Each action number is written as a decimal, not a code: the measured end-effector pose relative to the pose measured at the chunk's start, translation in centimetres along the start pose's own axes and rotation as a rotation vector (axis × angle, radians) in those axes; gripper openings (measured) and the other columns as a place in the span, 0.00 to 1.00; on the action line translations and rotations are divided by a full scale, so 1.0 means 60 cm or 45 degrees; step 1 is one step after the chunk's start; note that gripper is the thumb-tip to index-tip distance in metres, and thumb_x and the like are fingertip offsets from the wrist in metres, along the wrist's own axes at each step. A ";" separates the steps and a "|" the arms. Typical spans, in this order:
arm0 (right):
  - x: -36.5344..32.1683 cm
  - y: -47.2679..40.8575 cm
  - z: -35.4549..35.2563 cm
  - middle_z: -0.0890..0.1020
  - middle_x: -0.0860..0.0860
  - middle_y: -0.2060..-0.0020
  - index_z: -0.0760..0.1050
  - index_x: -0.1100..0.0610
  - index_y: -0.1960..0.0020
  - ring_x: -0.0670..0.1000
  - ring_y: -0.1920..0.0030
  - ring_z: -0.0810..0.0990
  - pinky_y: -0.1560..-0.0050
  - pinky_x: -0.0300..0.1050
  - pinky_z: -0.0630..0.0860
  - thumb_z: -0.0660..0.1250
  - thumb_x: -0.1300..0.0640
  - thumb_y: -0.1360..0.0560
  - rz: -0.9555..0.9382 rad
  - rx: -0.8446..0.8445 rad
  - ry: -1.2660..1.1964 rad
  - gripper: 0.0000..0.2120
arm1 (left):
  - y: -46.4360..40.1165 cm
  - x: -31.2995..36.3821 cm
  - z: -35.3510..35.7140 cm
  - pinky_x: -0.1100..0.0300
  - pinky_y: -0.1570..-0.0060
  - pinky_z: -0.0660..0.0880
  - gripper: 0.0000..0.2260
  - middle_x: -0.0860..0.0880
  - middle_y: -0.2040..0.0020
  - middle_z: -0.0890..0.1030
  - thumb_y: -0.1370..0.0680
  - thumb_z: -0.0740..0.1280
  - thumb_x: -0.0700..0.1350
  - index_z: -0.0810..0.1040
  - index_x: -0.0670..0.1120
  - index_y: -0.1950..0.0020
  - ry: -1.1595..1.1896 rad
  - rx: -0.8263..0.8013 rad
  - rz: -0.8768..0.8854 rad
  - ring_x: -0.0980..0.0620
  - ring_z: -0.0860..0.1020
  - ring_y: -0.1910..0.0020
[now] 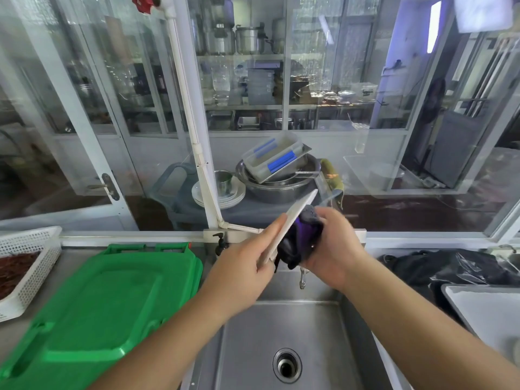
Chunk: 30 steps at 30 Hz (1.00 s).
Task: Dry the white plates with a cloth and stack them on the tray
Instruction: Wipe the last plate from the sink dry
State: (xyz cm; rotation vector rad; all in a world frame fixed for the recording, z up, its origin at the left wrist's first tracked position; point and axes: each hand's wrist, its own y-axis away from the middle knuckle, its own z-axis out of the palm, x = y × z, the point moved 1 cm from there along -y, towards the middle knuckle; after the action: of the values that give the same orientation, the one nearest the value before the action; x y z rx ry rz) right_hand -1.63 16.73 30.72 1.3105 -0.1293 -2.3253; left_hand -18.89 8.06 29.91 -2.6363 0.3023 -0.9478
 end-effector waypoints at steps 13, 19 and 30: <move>0.027 0.014 -0.033 0.84 0.66 0.40 0.85 0.60 0.39 0.68 0.42 0.84 0.43 0.67 0.79 0.73 0.49 0.33 -0.172 -0.218 -0.168 0.25 | -0.005 0.008 0.005 0.49 0.53 0.85 0.39 0.47 0.25 0.77 0.25 0.72 0.38 0.63 0.59 0.18 -0.873 0.048 0.546 0.43 0.81 0.34; 0.034 0.015 -0.043 0.85 0.64 0.42 0.86 0.58 0.40 0.67 0.42 0.85 0.43 0.65 0.81 0.70 0.50 0.33 -0.231 -0.202 -0.213 0.24 | -0.003 0.003 0.016 0.44 0.41 0.82 0.37 0.47 0.20 0.69 0.22 0.66 0.44 0.55 0.62 0.16 -0.886 -0.024 0.508 0.40 0.73 0.25; 0.035 0.015 -0.056 0.84 0.63 0.54 0.88 0.56 0.47 0.68 0.61 0.81 0.65 0.61 0.79 0.70 0.51 0.37 -0.222 -0.141 -0.292 0.21 | -0.017 -0.055 0.021 0.54 0.53 0.82 0.14 0.47 0.39 0.83 0.18 0.69 0.47 0.81 0.51 0.32 1.432 0.386 -0.837 0.54 0.84 0.48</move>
State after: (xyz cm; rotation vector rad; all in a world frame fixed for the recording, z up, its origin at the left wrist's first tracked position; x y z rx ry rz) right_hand 0.55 15.49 27.51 1.0360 0.0422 -2.5850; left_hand -20.46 10.27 27.47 -1.6591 -0.4756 -2.3820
